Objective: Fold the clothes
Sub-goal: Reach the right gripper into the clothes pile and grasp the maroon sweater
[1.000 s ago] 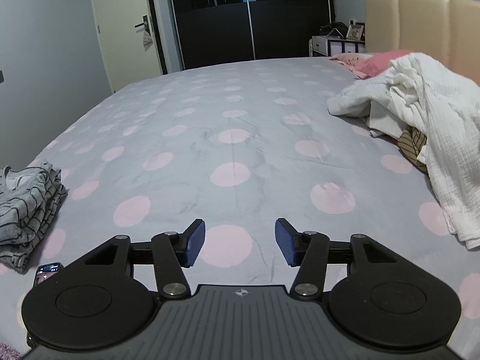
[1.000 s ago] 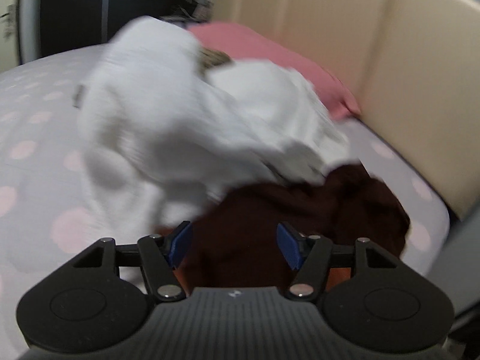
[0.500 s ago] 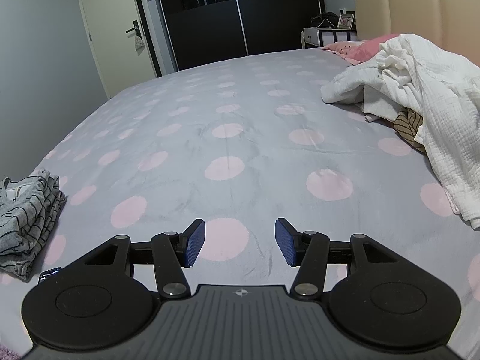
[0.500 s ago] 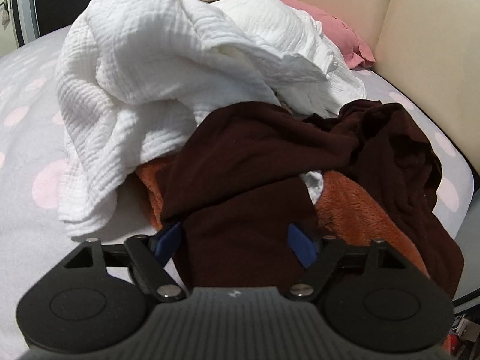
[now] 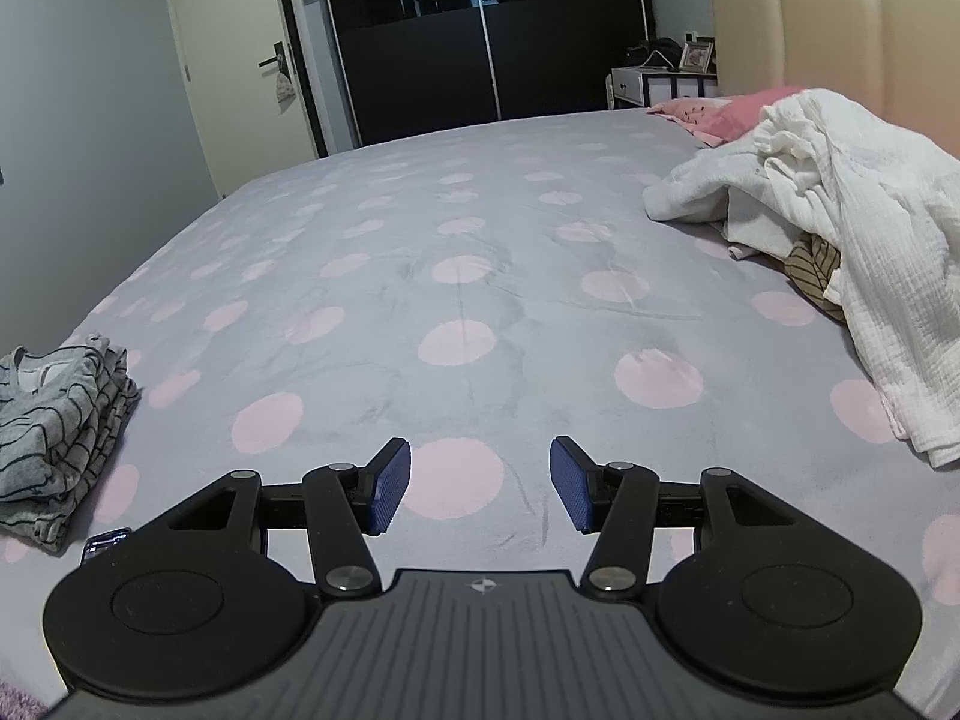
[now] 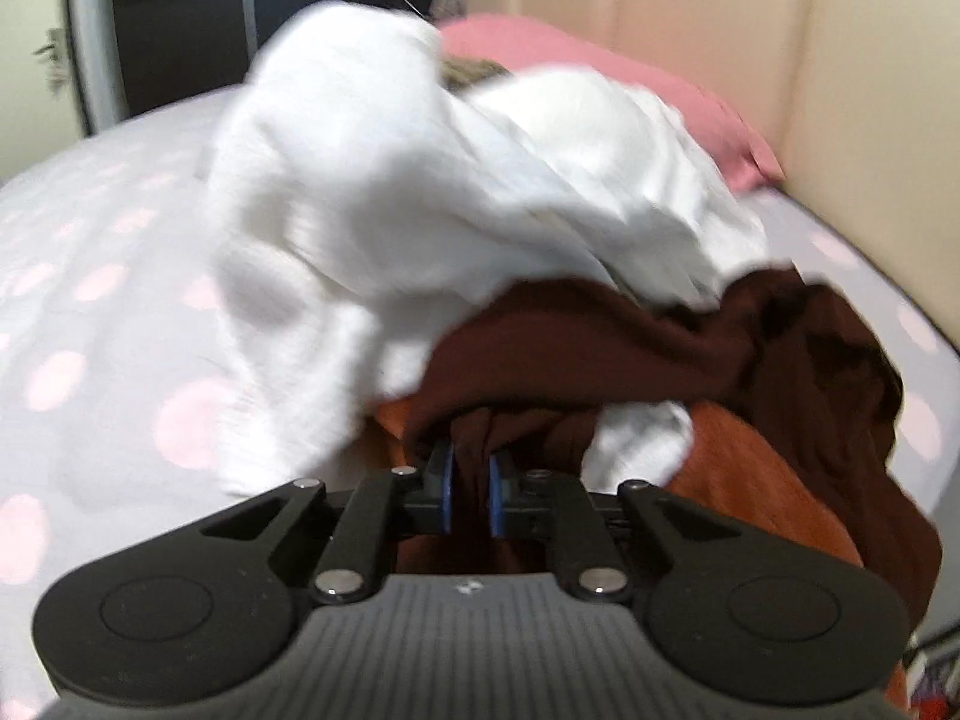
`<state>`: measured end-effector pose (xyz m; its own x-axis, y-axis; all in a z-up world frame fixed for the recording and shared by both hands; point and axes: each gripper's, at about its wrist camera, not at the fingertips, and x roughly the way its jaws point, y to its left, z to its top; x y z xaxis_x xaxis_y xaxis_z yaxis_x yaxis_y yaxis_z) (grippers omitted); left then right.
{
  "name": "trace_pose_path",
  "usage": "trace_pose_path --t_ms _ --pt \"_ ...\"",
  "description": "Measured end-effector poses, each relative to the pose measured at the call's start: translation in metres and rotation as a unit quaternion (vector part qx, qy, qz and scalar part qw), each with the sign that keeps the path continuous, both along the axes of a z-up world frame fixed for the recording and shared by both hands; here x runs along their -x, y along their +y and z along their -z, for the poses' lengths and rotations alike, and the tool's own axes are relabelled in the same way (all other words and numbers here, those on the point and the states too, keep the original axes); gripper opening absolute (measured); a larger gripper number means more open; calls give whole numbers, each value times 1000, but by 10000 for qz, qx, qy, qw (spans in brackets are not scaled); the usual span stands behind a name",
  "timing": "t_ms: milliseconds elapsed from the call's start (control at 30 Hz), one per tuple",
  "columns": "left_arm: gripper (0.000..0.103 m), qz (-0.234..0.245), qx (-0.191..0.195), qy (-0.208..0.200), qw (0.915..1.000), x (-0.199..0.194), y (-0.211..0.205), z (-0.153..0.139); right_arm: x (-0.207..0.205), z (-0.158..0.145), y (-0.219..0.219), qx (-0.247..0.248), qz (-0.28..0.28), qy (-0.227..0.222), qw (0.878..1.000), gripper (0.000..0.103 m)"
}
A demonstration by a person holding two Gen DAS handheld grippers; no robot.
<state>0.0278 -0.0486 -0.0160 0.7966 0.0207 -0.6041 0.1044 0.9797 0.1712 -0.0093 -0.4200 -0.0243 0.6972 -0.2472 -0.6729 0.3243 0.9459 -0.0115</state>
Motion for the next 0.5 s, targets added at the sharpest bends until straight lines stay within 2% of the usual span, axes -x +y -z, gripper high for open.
trace_pose_path --t_ms 200,333,500 --pt "50 12 30 -24 10000 2 4 -3 3 -39 25 -526 -433 -629 9957 13" --pt "50 15 68 -110 9999 5 8 -8 6 -71 47 -927 -925 -1105 9852 13" --pt "50 -8 123 -172 9998 10 15 -13 3 -112 88 -1070 -1638 -1589 9677 13"
